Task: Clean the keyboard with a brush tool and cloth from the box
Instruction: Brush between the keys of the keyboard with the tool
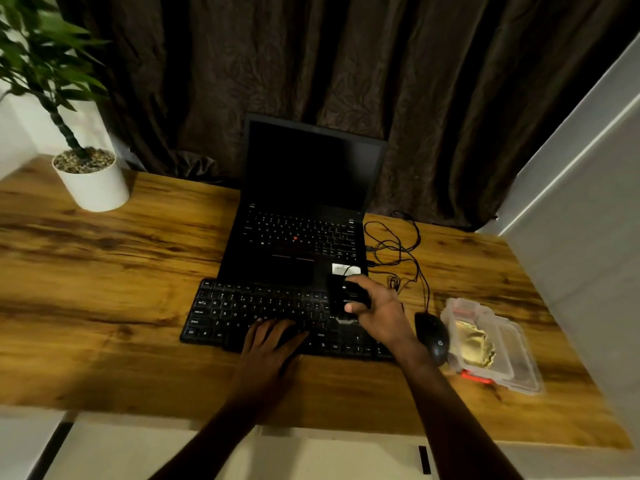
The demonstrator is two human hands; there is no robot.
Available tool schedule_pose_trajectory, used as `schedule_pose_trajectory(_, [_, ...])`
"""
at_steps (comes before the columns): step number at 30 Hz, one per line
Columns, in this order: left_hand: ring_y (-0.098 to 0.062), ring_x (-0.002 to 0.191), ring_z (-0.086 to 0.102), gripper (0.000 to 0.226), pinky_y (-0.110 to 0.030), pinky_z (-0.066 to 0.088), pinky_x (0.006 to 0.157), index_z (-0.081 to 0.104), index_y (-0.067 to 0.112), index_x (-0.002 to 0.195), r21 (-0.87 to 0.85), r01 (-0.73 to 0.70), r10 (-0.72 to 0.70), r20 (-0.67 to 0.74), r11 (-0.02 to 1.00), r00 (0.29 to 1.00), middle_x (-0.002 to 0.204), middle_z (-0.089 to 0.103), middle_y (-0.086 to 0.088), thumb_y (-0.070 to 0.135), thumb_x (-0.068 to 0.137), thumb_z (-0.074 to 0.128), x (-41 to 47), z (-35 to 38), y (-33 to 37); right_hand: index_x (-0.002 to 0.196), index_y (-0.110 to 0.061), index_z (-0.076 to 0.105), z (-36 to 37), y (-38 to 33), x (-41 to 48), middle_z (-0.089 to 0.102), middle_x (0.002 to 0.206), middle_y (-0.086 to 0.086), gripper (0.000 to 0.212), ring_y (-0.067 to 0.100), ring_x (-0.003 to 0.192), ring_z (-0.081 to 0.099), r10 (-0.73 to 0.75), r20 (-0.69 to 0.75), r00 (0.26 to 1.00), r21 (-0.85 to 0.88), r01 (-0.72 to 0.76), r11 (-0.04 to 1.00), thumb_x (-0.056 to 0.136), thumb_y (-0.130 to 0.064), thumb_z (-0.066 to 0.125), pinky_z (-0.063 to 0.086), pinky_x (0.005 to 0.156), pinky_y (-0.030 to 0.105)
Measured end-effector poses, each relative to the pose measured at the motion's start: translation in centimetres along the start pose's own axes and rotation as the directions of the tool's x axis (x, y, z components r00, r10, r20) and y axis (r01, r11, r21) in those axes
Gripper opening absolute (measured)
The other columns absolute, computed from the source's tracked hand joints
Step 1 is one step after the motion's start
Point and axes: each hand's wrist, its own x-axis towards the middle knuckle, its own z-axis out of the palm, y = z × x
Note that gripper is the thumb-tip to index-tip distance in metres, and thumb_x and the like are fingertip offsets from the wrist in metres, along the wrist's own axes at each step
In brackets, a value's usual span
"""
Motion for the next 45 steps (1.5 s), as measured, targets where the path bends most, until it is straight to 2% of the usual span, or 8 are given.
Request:
schedule_pose_trajectory(11, [-0.025, 0.132, 0.041, 0.057, -0.055, 0.034, 0.112, 0.051, 0.038, 0.135, 0.007, -0.007, 0.007, 0.000, 1.000, 1.000, 0.140, 0.051, 0.002, 0.039, 0.083, 0.074, 0.1, 0.5, -0.3, 0.128, -0.036, 0.054, 0.3, -0.1, 1.7, 0.065, 0.110, 0.000, 0.053, 0.013, 0.094, 0.066, -0.007, -0.017, 1.000, -0.099, 0.006, 0.995, 0.086, -0.008, 0.071, 0.062, 0.073, 0.031])
schedule_pose_trajectory(15, [-0.022, 0.133, 0.039, 0.044, -0.050, 0.025, 0.117, 0.050, 0.041, 0.136, 0.017, -0.004, 0.004, -0.016, 1.000, 1.000, 0.141, 0.049, 0.004, 0.045, 0.093, 0.058, 0.0, 0.7, -0.4, 0.123, -0.030, 0.058, 1.9, -1.5, 2.7, 0.064, 0.103, -0.006, 0.047, 0.004, 0.091, 0.063, -0.075, -0.034, 0.997, -0.023, 0.075, 0.997, 0.087, -0.002, 0.068, 0.055, 0.064, 0.012])
schedule_pose_trajectory(20, [-0.022, 0.133, 0.038, 0.044, -0.048, 0.022, 0.117, 0.050, 0.040, 0.136, 0.024, -0.014, 0.014, -0.010, 1.000, 1.000, 0.141, 0.049, 0.004, 0.048, 0.093, 0.045, 0.1, 0.7, -0.5, 0.126, -0.035, 0.055, 2.9, -2.1, 2.8, 0.062, 0.100, -0.011, 0.047, 0.004, 0.088, 0.065, -0.089, -0.052, 0.995, 0.045, 0.092, 0.995, 0.092, -0.004, 0.062, 0.056, 0.061, 0.016])
schedule_pose_trajectory(24, [-0.021, 0.133, 0.037, 0.044, -0.048, 0.026, 0.117, 0.048, 0.041, 0.136, 0.015, -0.009, 0.009, -0.022, 1.000, 1.000, 0.141, 0.048, 0.005, 0.048, 0.093, 0.047, 0.0, 0.7, -0.4, 0.125, -0.032, 0.058, 2.2, -2.0, 2.6, 0.063, 0.108, -0.009, 0.045, 0.000, 0.096, 0.062, -0.062, 0.028, 0.998, 0.076, 0.059, 0.995, 0.089, -0.008, 0.069, 0.058, 0.072, 0.020])
schedule_pose_trajectory(28, [-0.022, 0.132, 0.039, 0.042, -0.047, 0.025, 0.116, 0.052, 0.039, 0.134, -0.015, -0.006, 0.005, -0.050, 1.000, 0.999, 0.140, 0.049, 0.003, 0.049, 0.094, 0.044, -0.1, 0.8, -0.5, 0.127, -0.031, 0.060, 1.6, -2.2, 3.2, 0.060, 0.108, -0.008, 0.050, 0.003, 0.093, 0.057, -0.026, 0.139, 0.990, 0.047, 0.019, 0.999, 0.085, -0.010, 0.074, 0.046, 0.069, 0.011])
schedule_pose_trajectory(34, [-0.023, 0.130, 0.043, 0.041, -0.049, 0.030, 0.114, 0.055, 0.037, 0.131, -0.005, -0.025, 0.025, -0.078, 1.000, 0.997, 0.138, 0.051, 0.003, 0.048, 0.092, 0.046, 0.1, 0.7, -0.4, 0.124, -0.035, 0.058, 2.8, -2.3, 3.1, 0.060, 0.107, -0.018, 0.044, 0.000, 0.101, 0.060, -0.089, -0.046, 0.995, 0.081, 0.093, 0.992, 0.091, -0.006, 0.064, 0.056, 0.076, 0.015])
schedule_pose_trajectory(41, [-0.023, 0.131, 0.041, 0.043, -0.047, 0.022, 0.115, 0.052, 0.038, 0.133, -0.001, -0.022, 0.022, -0.044, 1.000, 0.999, 0.140, 0.048, 0.003, 0.047, 0.092, 0.047, 0.1, 0.8, -0.6, 0.124, -0.026, 0.062, 0.0, -1.2, 2.3, 0.065, 0.109, -0.011, 0.049, 0.004, 0.100, 0.061, -0.018, 0.112, 0.993, 0.085, 0.009, 0.996, 0.082, -0.002, 0.074, 0.053, 0.077, 0.018])
schedule_pose_trajectory(45, [-0.024, 0.132, 0.041, 0.042, -0.046, 0.018, 0.116, 0.055, 0.036, 0.132, -0.004, -0.006, 0.006, -0.031, 1.000, 0.999, 0.140, 0.049, 0.002, 0.048, 0.093, 0.046, 0.0, 0.5, -0.4, 0.123, -0.031, 0.059, -2.7, 1.0, 1.8, 0.061, 0.118, -0.006, 0.056, 0.010, 0.111, 0.057, 0.051, 0.025, 0.998, 0.100, -0.054, 0.994, 0.082, 0.005, 0.070, 0.053, 0.072, 0.012])
